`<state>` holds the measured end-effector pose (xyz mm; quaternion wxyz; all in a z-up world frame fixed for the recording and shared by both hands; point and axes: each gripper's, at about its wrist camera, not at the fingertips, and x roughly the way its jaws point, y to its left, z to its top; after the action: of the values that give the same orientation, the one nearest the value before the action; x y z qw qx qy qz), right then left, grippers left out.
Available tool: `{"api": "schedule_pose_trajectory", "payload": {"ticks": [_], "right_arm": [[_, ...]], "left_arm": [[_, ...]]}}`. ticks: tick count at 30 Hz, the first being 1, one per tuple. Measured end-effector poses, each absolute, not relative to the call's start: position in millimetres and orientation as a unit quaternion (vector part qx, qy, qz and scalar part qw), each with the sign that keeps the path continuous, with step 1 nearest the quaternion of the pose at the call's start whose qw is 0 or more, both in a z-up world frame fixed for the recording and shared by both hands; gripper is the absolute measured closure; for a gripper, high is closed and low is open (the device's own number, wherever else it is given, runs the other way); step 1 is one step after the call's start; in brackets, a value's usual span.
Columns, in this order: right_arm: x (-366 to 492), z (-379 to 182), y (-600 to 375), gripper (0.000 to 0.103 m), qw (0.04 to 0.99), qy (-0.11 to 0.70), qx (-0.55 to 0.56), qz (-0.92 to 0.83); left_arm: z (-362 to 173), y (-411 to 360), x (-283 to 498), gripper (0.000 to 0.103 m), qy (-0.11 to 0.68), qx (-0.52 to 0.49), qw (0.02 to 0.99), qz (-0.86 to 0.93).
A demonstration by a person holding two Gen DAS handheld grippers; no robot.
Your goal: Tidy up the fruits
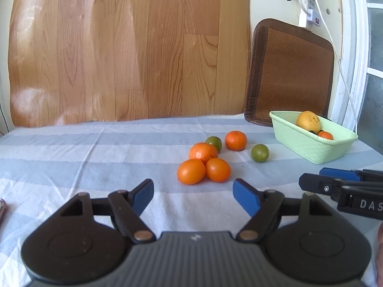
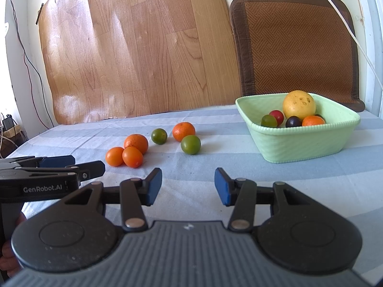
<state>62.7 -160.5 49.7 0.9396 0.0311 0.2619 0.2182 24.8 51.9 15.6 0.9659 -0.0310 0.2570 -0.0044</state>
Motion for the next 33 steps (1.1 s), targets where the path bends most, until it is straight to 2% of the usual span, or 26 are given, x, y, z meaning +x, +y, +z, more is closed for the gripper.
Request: {"api": "schedule_pose_trajectory", "payload": {"ticks": [4,9,11,12,14,16,19,24,30,31,32,33], "right_arm": [[62,50,-160,0.052,0.939,0.261,0.034,0.223],[63,50,-163,0.052,0.937,0.259,0.04,0.229],[63,50,-164,0.052,0.937,0.259,0.042,0.23],[64,50,-163,0.052,0.937,0.259,0.042,0.231],[65,50,-162,0.052,0.935,0.263,0.039,0.233],[69,49,-159,0.052,0.932,0.274,0.029,0.235],[81,50,-147,0.052,0.915,0.293,0.015,0.276],[99,51,-96,0.052,0.9,0.275,-0.101,0.322],[127,39,-54,0.053,0.881,0.281,-0.161,0.346],[130,35,-50,0.056,0.878,0.281,-0.166,0.35],[132,34,-51,0.071,0.875,0.285,-0.163,0.356],[132,35,-52,0.074,0.873,0.285,-0.16,0.362]], "left_arm": [[15,65,41,0.035,0.281,-0.047,0.959,-0.007],[17,71,70,0.035,0.287,-0.019,0.957,-0.044],[13,73,83,0.044,0.301,-0.015,0.952,-0.059],[12,74,86,0.044,0.299,-0.015,0.952,-0.068],[12,76,90,0.052,0.293,-0.021,0.952,-0.08],[11,78,90,0.066,0.291,-0.033,0.952,-0.092],[11,78,85,0.073,0.29,-0.031,0.952,-0.088],[11,87,79,0.069,0.291,-0.056,0.951,-0.089],[10,91,81,0.07,0.286,-0.066,0.952,-0.082],[10,91,82,0.07,0.288,-0.064,0.952,-0.082],[10,92,82,0.07,0.288,-0.067,0.952,-0.08],[9,94,83,0.068,0.289,-0.071,0.951,-0.08]]}}
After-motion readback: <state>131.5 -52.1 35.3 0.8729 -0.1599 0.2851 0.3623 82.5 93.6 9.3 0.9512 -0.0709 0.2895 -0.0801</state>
